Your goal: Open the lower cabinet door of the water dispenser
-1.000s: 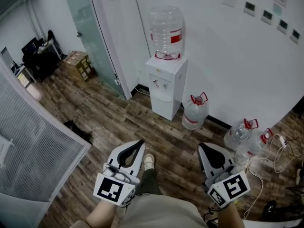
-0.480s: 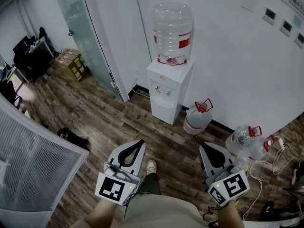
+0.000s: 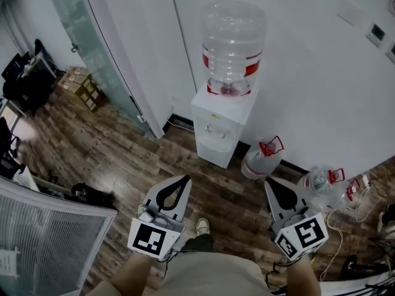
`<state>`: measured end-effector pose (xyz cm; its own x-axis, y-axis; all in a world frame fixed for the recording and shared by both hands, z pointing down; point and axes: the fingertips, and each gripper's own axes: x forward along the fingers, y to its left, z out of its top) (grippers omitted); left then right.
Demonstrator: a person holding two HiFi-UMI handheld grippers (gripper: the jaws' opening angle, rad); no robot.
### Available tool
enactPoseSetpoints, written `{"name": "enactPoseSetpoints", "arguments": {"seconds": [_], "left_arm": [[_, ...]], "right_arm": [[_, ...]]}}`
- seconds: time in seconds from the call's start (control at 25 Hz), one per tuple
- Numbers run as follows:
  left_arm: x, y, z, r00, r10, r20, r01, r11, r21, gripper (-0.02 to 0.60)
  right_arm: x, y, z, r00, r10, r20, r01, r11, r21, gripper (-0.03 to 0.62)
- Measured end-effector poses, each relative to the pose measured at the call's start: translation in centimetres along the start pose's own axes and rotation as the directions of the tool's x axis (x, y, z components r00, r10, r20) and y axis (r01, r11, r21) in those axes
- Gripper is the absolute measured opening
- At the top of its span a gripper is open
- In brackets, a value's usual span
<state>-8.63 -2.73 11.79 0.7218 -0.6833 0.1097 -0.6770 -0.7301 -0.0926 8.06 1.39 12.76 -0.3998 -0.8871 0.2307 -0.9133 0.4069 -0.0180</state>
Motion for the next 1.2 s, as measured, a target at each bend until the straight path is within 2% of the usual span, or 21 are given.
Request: {"name": "enactPoseSetpoints", "arguments": {"seconds": [0.32, 0.6, 0.84, 1.2], "left_arm": [[5.6, 5.0, -1.4, 0.998, -0.046, -0.033, 0.047, 0.999, 0.027, 0.006], [9.2, 6.1, -1.7, 0.997, -0.066, -0.039, 0.067, 0.998, 0.02, 0.006], [11.1, 6.9, -2.3, 0.998, 0.003, -0.057, -0.003, 1.0, 0.007, 0.006], [15.1, 5.1, -2.8, 0.993, 0.093, -0.074, -0.092, 0.996, 0.012, 0.006]], "right_arm": [[6.1, -3.9, 0.5, 0.997, -0.078, -0.016, 0.077, 0.996, -0.041, 0.006], [8.7, -7.0, 0.5, 0.996, -0.083, -0.034, 0.082, 0.996, -0.015, 0.006], [10.6, -9.2, -0.2, 0.999, -0.032, -0.04, 0.032, 0.999, -0.001, 0.006], [12.2, -13.7, -1.5, 0.998, 0.038, -0.045, -0.037, 0.999, 0.009, 0.006]]}}
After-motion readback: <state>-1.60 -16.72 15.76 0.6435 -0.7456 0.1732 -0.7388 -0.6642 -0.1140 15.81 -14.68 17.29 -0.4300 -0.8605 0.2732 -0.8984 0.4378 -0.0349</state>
